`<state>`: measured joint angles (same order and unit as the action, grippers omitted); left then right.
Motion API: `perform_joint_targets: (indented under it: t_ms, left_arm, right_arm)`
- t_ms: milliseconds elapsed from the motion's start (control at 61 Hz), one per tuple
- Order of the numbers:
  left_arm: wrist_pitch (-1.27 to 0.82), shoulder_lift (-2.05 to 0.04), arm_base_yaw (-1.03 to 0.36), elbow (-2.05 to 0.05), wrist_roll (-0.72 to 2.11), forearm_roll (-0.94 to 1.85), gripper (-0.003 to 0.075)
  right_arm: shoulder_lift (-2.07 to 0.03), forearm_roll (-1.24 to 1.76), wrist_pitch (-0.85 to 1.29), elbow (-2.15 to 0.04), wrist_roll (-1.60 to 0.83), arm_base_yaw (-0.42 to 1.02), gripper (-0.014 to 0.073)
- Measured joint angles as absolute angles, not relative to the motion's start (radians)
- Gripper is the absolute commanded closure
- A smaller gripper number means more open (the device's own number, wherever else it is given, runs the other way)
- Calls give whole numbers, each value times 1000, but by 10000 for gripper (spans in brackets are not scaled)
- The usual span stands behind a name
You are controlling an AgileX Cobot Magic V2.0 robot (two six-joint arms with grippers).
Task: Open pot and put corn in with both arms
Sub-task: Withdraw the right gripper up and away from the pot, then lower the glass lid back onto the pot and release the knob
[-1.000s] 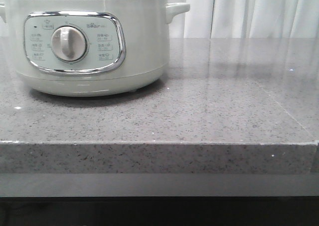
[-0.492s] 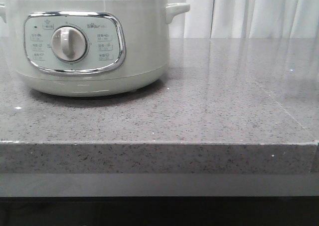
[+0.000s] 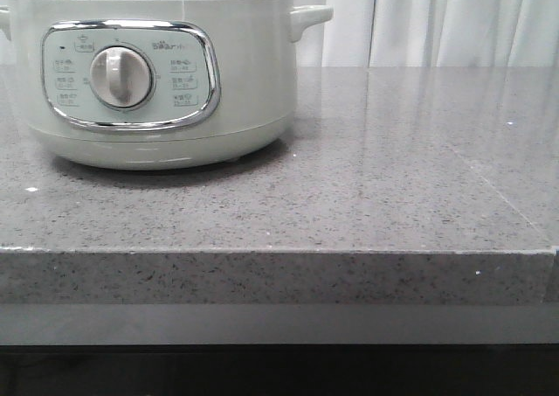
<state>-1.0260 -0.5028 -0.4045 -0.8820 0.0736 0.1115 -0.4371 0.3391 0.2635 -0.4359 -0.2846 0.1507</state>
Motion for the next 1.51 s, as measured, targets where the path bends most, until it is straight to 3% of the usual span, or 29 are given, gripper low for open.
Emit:
perform_joint_targets:
  t_ms: [148, 328, 1082, 1508]
  left_arm:
    - [-1024, -512, -404, -886, 74, 112, 492]
    - [-1028, -631, -404, -980, 74, 109, 492]
    - [-1046, -1617, -404, -1850, 106, 108, 492]
    - [-1086, -1771, -404, -1990, 107, 108, 492]
  right_arm:
    - [-301, 339, 265, -362, -285, 151, 659]
    - [-278, 339, 244, -355, -285, 151, 659]
    - [-278, 339, 244, -355, -285, 151, 659]
    - [-278, 339, 243, -355, -285, 151, 659]
